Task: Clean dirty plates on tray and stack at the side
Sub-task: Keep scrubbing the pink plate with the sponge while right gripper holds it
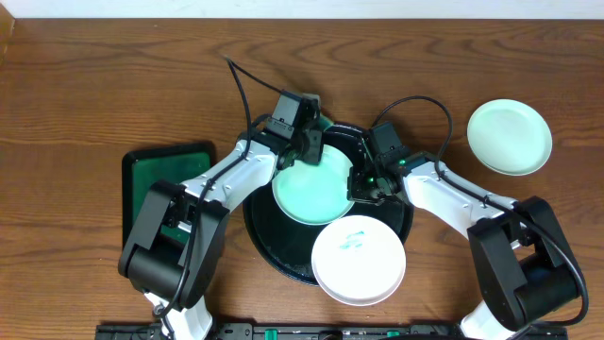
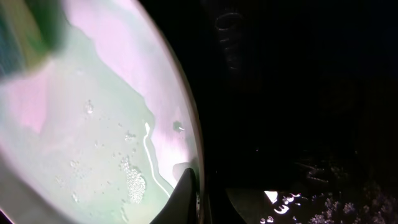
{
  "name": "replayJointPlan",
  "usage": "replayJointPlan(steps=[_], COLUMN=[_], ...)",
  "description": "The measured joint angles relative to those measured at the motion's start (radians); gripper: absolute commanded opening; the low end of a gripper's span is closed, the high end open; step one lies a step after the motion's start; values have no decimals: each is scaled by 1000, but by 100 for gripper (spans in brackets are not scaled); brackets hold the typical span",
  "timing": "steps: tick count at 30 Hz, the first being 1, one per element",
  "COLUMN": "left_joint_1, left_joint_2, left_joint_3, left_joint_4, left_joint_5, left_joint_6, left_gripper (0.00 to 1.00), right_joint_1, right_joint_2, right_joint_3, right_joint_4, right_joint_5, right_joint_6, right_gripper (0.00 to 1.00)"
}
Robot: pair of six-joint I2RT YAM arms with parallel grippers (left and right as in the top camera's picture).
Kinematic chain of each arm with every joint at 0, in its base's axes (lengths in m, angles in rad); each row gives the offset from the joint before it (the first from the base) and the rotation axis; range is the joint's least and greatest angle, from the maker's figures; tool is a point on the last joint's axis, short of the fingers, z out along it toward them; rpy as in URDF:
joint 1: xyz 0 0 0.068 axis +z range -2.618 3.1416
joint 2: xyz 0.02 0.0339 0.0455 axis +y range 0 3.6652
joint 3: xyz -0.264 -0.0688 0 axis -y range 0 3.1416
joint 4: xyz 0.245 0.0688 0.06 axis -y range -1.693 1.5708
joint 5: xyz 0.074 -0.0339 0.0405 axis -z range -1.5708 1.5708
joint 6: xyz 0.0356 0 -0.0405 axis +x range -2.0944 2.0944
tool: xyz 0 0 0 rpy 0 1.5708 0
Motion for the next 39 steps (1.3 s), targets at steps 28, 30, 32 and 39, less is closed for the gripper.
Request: replayJointPlan(steps=[28, 30, 32, 39], left_joint_1=[-6, -6, -5, 0], left_joint_2=[-19, -31, -44, -109], left_joint_3=[46, 43, 39, 9], left_joint_4=[-344, -373, -391, -439], left_joint_5=[-143, -141, -126, -19], left_joint_6=[130, 130, 131, 134], left_gripper=[8, 7, 7, 7], right_joint_1=[0, 0, 0, 0], right_joint_2=[5, 6, 6, 6], right_joint_3=[5, 5, 5, 5], right_joint_4=[3, 3, 3, -5], right_joint_5=[-8, -8, -9, -16], right_joint_6=[-49, -55, -58, -59], right_gripper=[1, 1, 1, 1])
